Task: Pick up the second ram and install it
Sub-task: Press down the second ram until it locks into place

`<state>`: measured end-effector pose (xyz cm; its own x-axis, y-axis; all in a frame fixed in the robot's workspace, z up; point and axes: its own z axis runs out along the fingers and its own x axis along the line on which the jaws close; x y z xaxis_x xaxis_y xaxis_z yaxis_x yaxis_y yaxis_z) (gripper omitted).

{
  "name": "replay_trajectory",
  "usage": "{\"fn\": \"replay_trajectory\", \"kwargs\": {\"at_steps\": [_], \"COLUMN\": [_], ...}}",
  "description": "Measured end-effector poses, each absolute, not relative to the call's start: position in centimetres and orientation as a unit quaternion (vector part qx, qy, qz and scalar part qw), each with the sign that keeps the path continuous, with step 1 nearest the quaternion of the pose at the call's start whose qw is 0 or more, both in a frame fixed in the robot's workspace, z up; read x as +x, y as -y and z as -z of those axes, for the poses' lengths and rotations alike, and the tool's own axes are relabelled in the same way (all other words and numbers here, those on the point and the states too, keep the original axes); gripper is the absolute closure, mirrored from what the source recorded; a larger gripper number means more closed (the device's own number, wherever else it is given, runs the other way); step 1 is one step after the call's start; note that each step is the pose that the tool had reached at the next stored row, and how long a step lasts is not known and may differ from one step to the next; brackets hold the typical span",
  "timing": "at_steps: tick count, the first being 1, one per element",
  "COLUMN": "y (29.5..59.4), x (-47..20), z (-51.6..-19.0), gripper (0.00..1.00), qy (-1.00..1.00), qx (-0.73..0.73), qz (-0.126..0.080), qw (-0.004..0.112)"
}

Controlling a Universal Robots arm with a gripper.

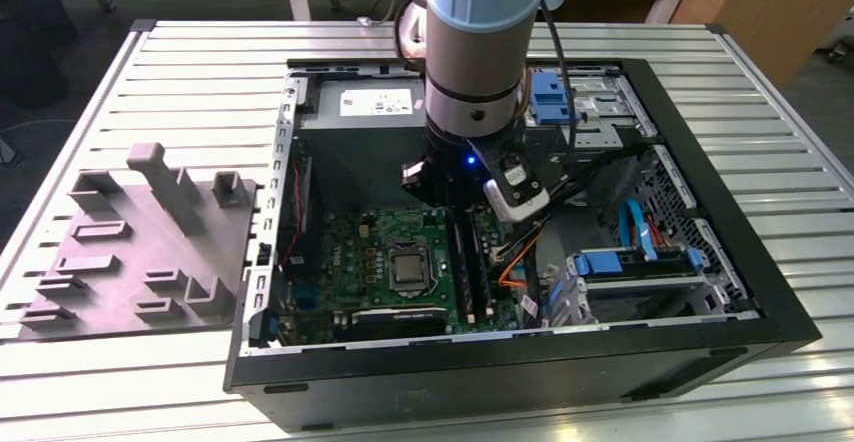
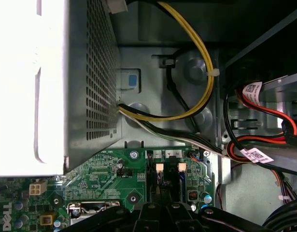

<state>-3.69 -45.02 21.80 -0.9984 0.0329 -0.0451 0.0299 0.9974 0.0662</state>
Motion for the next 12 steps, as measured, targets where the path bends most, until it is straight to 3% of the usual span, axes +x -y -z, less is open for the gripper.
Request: {"fn": "replay_trajectory", "kwargs": {"at_steps": [12], "y": [45.7], "x": [-3.6], "z": [-23.5], "gripper": [0.90], "qy": [-0.999], "qx": [0.016], "qz": [-0.033], "qw": [0.023]}}
